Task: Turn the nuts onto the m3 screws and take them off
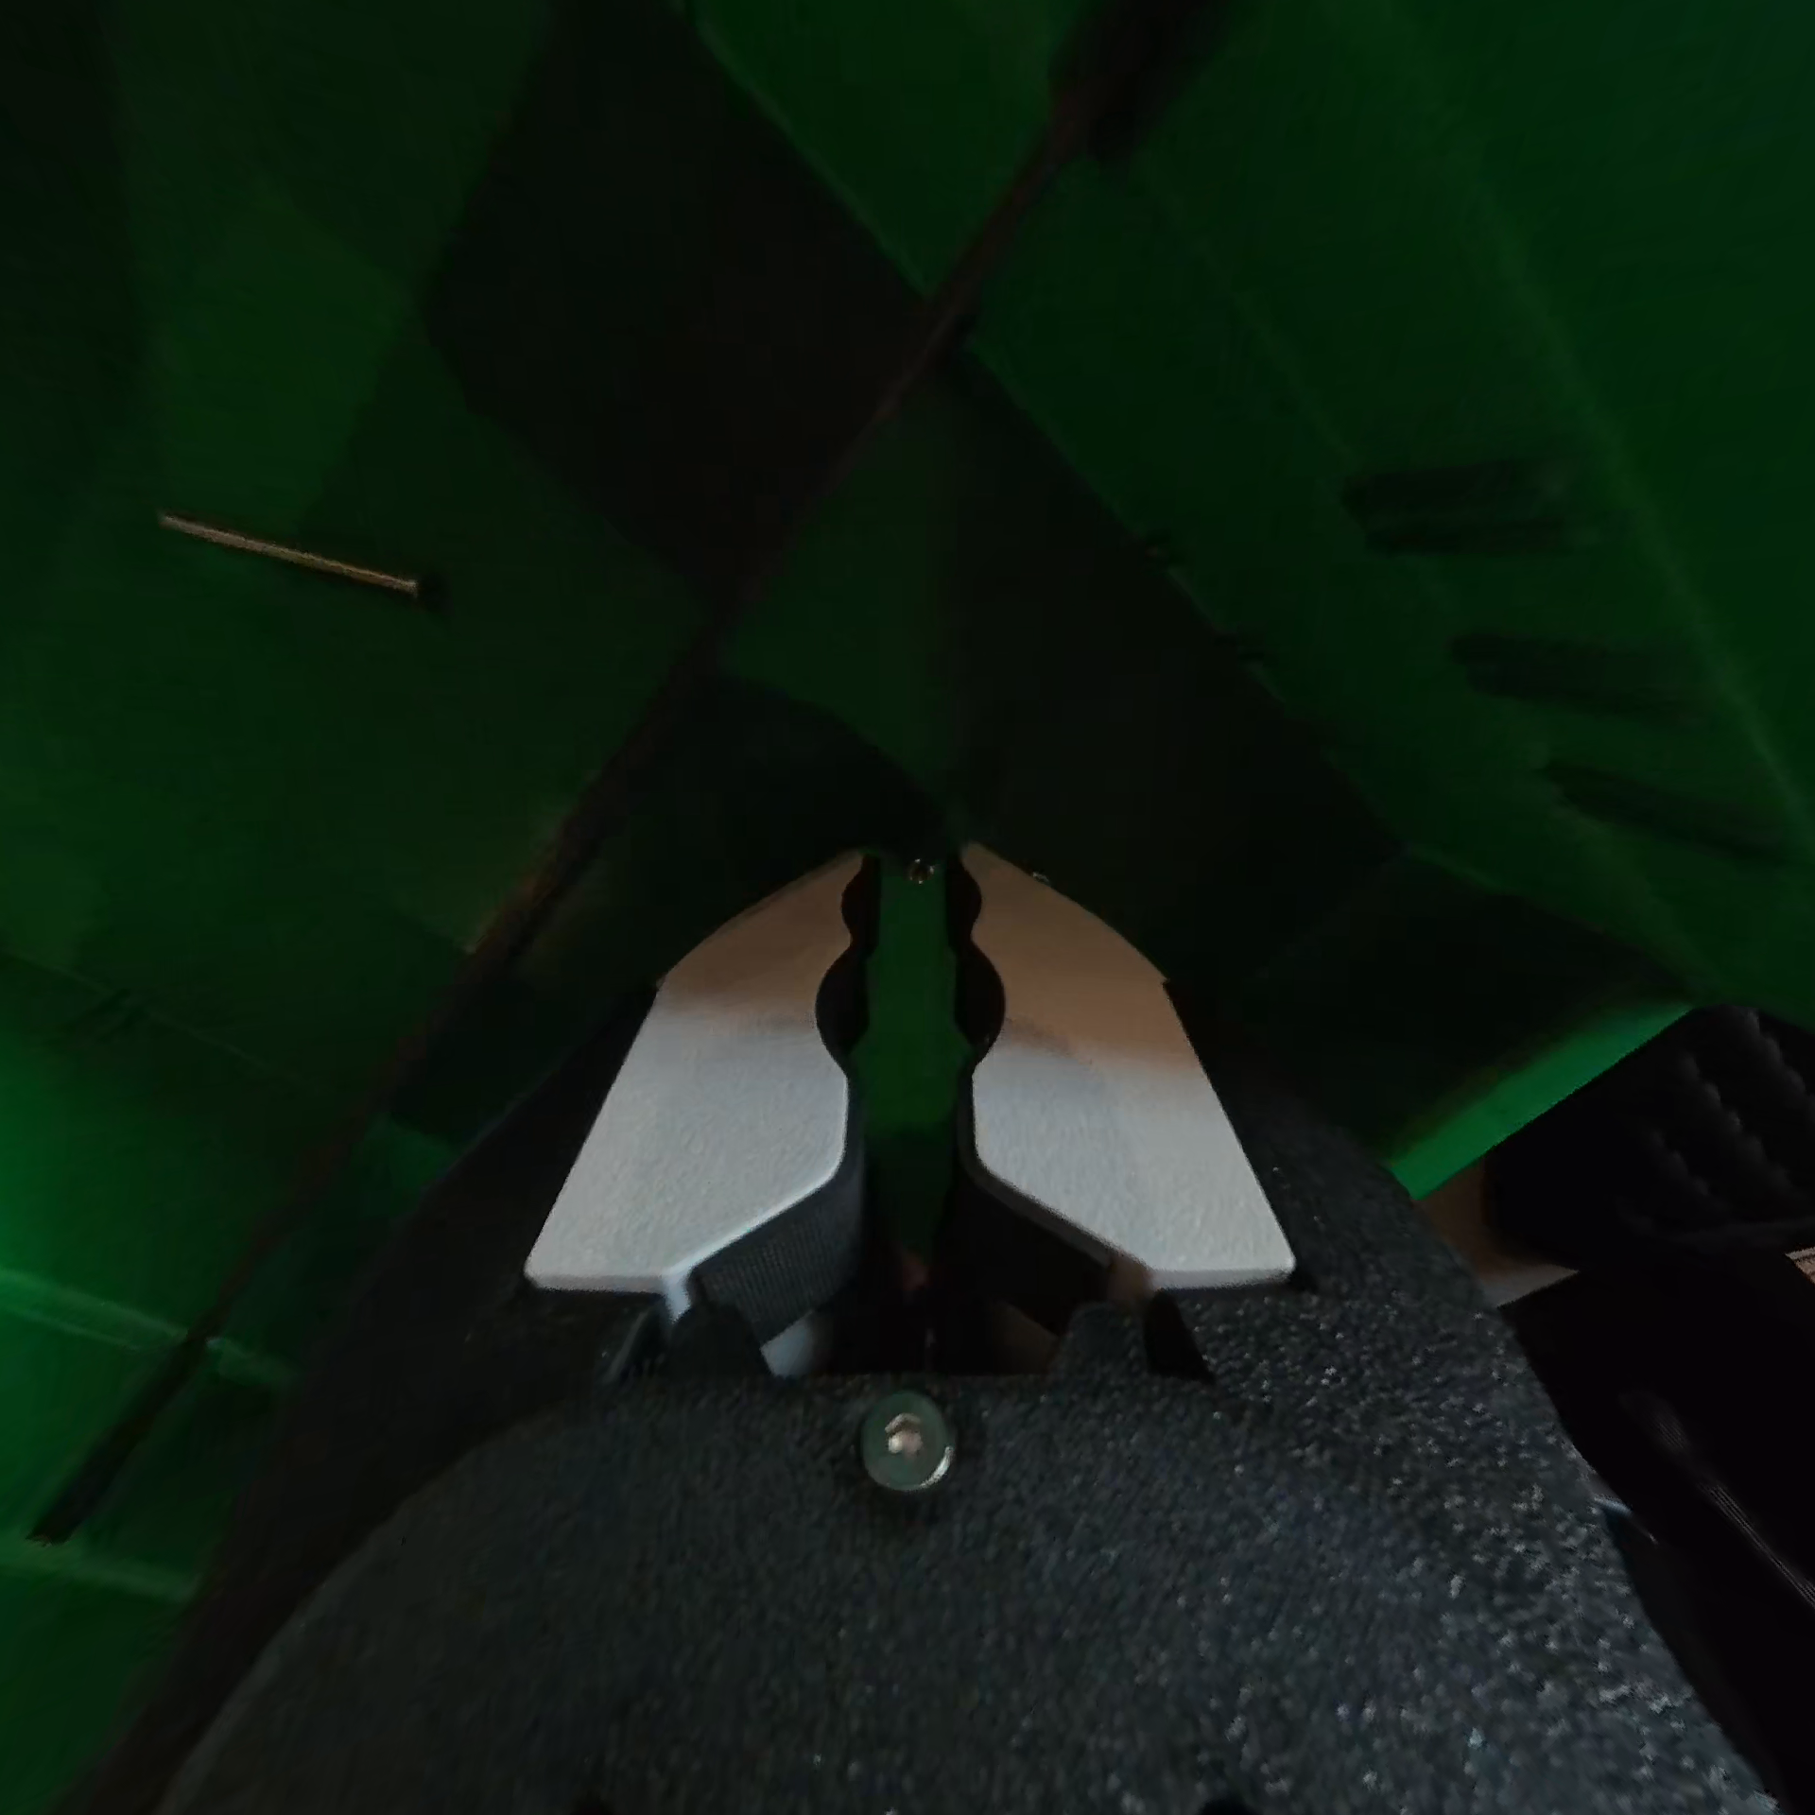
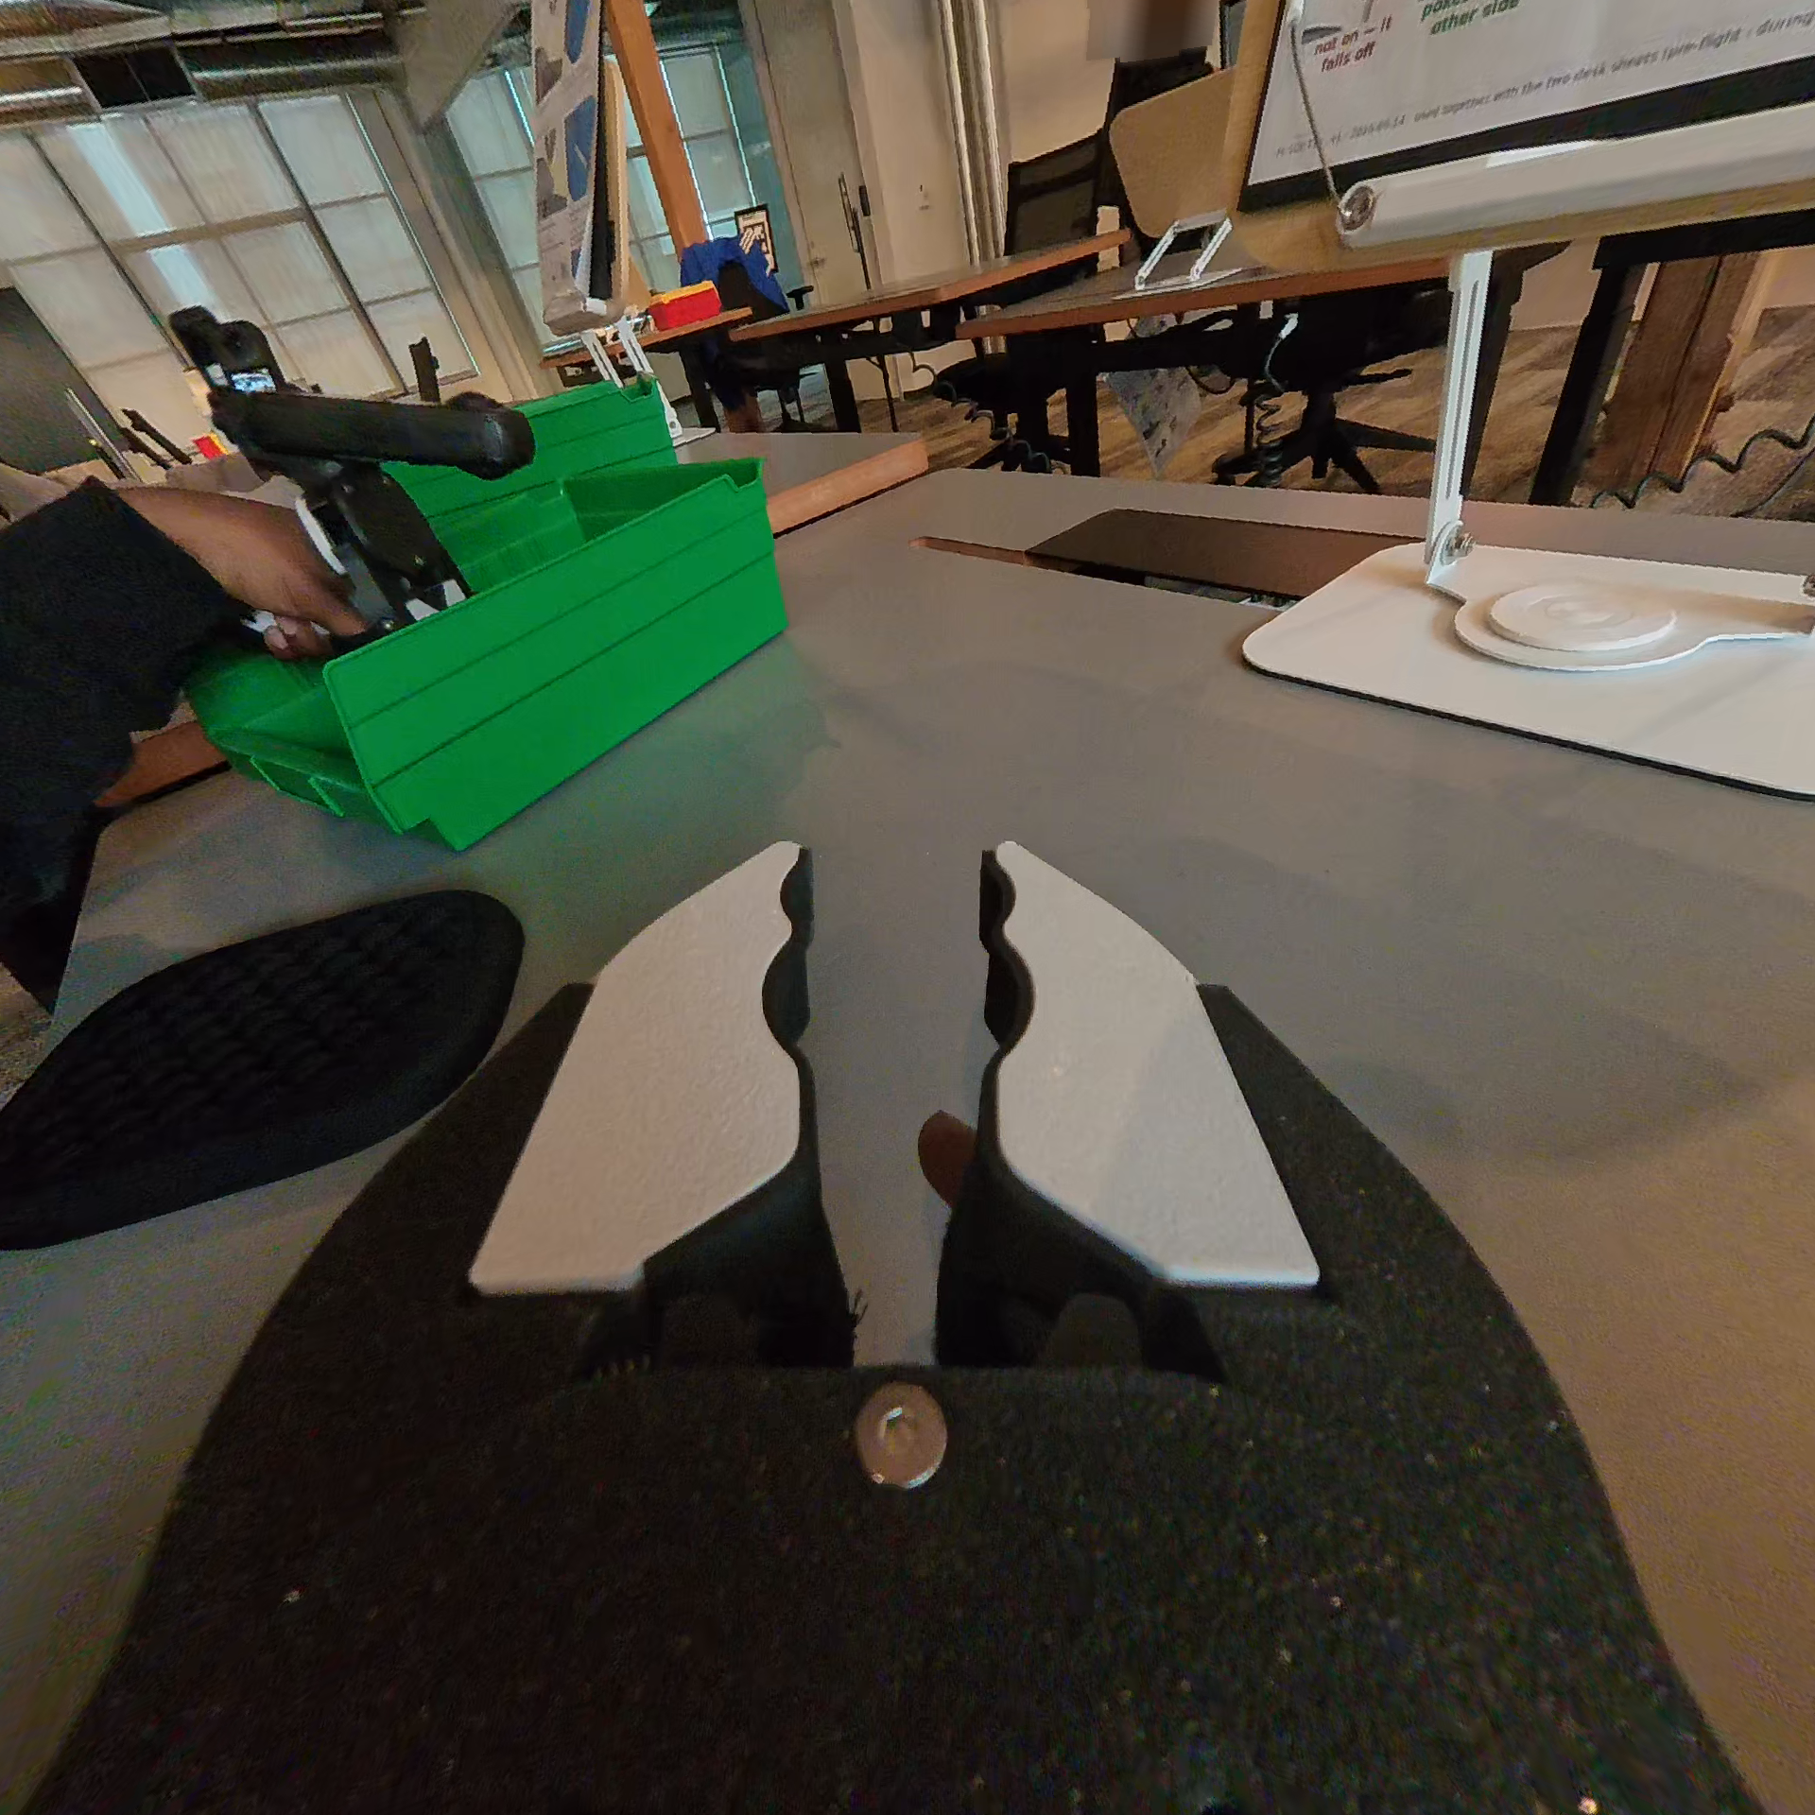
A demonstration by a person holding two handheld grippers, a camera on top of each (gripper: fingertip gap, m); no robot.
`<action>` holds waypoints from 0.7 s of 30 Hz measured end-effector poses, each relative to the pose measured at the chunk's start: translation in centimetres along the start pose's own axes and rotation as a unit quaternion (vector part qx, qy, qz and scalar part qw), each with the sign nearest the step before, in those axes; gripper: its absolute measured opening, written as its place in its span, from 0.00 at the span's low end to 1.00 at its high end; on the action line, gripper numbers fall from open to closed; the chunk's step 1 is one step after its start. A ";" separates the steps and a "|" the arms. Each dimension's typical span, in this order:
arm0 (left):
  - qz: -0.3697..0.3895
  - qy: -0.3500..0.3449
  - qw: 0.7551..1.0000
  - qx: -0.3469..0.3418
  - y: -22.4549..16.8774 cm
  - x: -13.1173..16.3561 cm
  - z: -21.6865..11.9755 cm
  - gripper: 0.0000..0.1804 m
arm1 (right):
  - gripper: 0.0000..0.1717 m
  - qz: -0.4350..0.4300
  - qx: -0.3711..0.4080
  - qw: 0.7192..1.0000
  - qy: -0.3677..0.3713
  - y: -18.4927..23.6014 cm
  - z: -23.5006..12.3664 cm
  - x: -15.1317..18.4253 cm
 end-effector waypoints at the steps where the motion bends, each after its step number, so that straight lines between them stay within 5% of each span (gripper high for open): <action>1: 0.001 0.004 1.000 0.001 0.0 0.1 0.1 0.07 | 0.18 -0.001 0.000 1.000 0.000 0.0 0.0 0.0; 21: 0.023 0.021 0.999 -0.026 0.2 0.2 -0.1 0.03 | 0.18 0.000 0.003 1.000 -0.002 -0.1 0.0 0.0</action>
Point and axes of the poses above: each gripper's, where its closed fingertips meet, z out along the fingers, x out of its underside, y = z × x across the jaws, the point moved 1 cm from there along -z, back along the fingers, and after that the axes turned 3 degrees about -y, right-handed, at the moved point
